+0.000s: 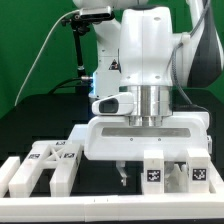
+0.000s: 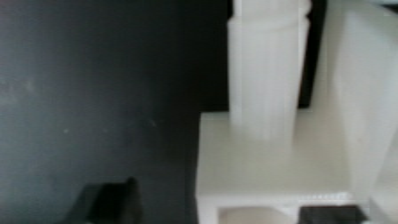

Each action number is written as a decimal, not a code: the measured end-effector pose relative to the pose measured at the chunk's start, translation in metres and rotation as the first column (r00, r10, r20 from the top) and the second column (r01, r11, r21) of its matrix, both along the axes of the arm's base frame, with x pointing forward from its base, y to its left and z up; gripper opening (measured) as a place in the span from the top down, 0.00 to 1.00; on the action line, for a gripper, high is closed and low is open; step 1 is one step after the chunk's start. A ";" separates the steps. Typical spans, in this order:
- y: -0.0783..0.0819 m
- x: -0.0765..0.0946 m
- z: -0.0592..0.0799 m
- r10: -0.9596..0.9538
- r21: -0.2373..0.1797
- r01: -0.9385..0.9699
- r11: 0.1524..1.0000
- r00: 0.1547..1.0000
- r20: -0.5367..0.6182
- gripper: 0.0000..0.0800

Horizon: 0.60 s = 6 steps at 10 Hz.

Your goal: Assemble chair

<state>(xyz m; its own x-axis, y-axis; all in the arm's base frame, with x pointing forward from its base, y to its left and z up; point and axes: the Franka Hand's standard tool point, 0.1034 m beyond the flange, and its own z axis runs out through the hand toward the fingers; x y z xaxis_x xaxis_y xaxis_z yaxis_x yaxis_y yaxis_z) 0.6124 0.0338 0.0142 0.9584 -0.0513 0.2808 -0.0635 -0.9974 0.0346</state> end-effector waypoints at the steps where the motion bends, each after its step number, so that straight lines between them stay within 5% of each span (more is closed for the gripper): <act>1: 0.000 0.000 0.000 0.000 0.000 0.000 1.000 1.000 0.000 0.66; 2: 0.000 0.000 0.000 0.000 0.000 0.000 1.000 1.000 0.000 0.83; 3: 0.000 0.000 0.000 0.000 0.000 0.000 1.000 1.000 0.000 0.83; 4: 0.000 -0.001 0.000 0.003 -0.001 -0.003 1.000 1.000 -0.001 0.95; 6: 0.000 -0.001 0.000 0.003 -0.001 -0.003 1.000 1.000 -0.001 0.95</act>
Offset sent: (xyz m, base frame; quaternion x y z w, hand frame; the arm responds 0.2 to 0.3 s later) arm 0.0000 0.0000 0.0000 0.0000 0.0000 0.0000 1.0000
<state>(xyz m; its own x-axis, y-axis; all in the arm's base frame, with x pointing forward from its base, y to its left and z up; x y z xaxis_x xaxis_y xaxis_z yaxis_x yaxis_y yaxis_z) 0.6119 0.0339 0.0141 0.9589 -0.0484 0.2795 -0.0607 -0.9975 0.0355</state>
